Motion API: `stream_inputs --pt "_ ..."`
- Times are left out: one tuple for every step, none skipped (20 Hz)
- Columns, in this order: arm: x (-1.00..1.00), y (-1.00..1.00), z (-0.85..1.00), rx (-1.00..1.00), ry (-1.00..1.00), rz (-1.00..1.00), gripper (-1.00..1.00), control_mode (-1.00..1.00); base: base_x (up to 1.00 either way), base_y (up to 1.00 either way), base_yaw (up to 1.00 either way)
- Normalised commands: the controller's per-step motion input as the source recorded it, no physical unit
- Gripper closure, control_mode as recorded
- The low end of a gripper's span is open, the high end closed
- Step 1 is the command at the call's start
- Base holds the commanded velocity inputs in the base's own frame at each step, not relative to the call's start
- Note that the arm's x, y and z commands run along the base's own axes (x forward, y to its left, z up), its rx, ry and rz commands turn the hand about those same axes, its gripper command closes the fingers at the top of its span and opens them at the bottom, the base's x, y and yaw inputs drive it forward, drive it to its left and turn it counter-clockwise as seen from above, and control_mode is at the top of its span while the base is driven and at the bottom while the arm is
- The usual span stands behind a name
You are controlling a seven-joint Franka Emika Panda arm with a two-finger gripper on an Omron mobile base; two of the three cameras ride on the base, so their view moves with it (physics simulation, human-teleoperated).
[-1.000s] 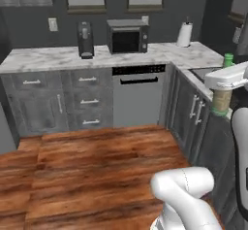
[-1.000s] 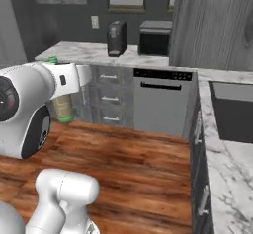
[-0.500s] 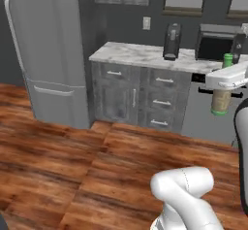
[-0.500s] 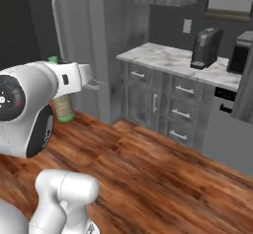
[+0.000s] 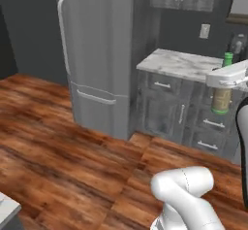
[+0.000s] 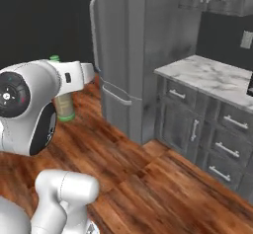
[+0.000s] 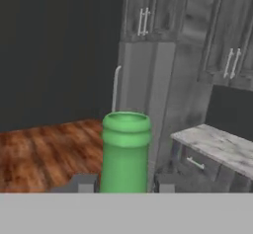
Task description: Get the candle and the beer from the cabinet and move them to the dining counter.
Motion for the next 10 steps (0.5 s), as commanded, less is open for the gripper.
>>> stream_inputs --pt "0.0 0.0 0.0 0.0 0.0 0.0 1.0 1.0 1.0 0.29 0.47" --pt "0.0 0.0 0.0 0.0 0.0 0.0 1.0 1.0 1.0 0.14 0.5" --pt "0.0 0.0 0.0 0.0 0.0 0.0 1.0 1.0 1.0 0.06 0.53" --pt "0.0 0.0 0.0 0.0 0.0 0.0 1.0 1.0 1.0 0.0 0.66" --pt "0.0 0.0 0.0 0.0 0.0 0.0 1.0 1.0 1.0 -0.06 0.78" --pt "0.0 0.0 0.0 0.0 0.0 0.0 1.0 1.0 0.89 -0.11 0.84" --pt "0.0 0.0 0.0 0.0 0.0 0.0 1.0 1.0 0.84 -0.12 0.85" --pt "0.0 0.0 0.0 0.0 0.0 0.0 1.0 1.0 0.84 -0.12 0.85" --pt "0.0 0.0 0.0 0.0 0.0 0.0 1.0 1.0 0.79 -0.11 0.87" --pt "0.0 0.0 0.0 0.0 0.0 0.0 1.0 1.0 0.76 -0.11 0.87"
